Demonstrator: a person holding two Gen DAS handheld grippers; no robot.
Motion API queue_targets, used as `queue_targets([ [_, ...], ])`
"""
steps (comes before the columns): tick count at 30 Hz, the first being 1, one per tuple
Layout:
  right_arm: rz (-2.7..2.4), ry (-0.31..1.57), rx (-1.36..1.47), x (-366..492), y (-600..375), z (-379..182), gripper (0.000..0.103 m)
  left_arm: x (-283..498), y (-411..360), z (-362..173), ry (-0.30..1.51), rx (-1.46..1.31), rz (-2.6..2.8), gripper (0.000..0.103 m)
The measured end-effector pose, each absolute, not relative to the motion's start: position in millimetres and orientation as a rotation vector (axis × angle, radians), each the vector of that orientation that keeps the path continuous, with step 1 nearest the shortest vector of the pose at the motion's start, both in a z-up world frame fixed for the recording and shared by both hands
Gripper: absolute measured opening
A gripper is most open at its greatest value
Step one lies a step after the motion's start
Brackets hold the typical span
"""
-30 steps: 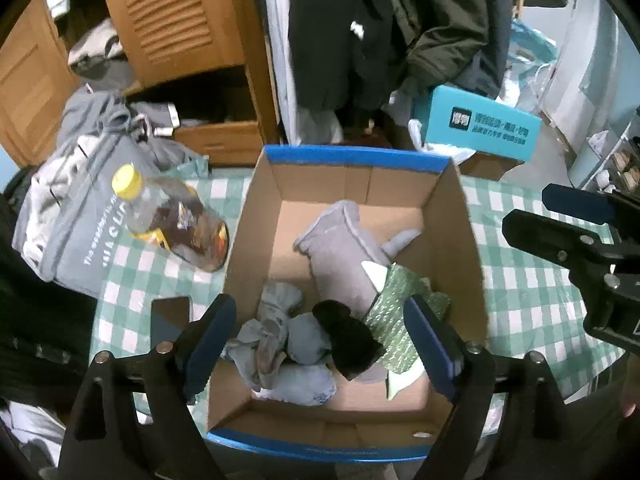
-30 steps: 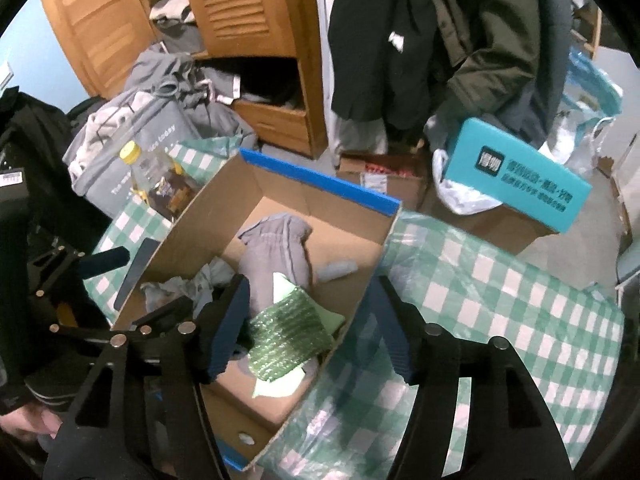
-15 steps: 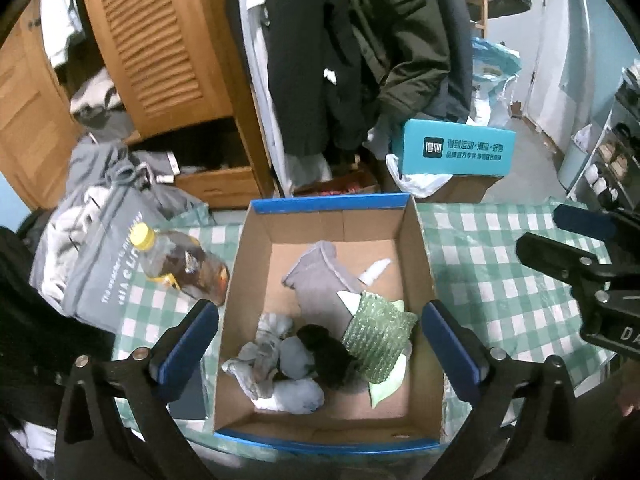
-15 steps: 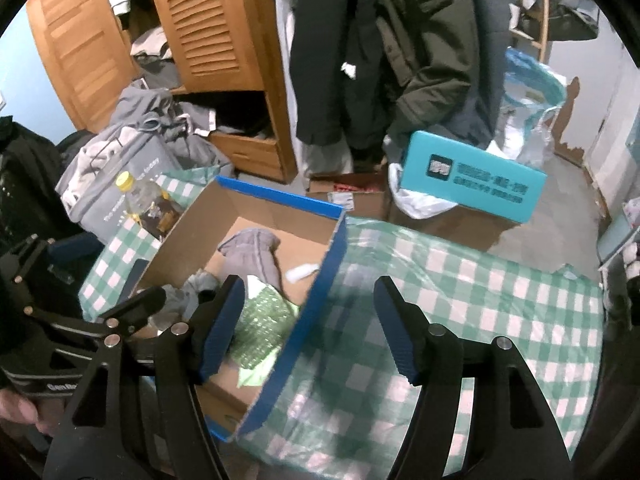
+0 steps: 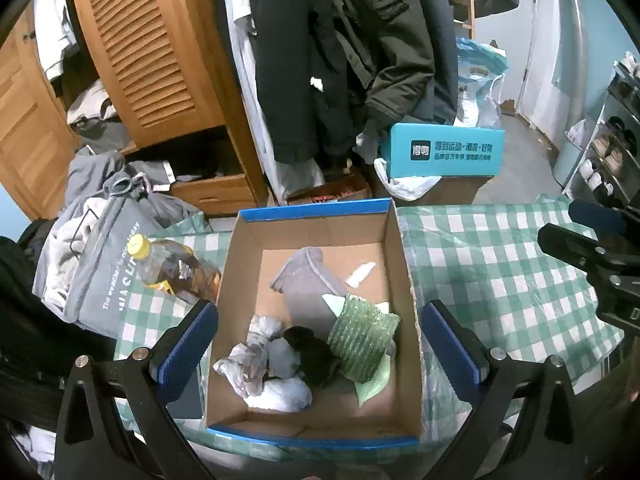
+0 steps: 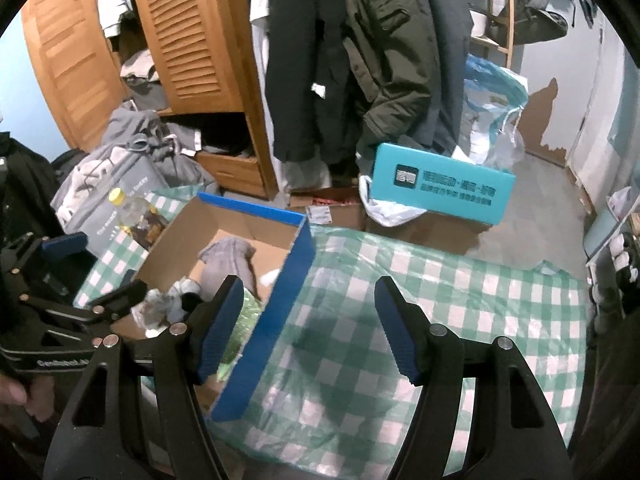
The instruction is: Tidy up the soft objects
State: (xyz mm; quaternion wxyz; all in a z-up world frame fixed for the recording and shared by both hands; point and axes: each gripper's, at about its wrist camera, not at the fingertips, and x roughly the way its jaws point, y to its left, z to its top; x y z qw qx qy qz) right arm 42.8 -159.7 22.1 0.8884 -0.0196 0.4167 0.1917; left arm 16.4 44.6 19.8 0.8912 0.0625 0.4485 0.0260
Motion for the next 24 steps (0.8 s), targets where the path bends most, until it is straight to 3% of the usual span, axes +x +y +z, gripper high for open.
queue_targets([
  [24,0.368,0.821,-0.082,44.1,-164.9,19.2,0.067,21.3,36.6,11.2,0.937,0.167,0.059,0.102],
])
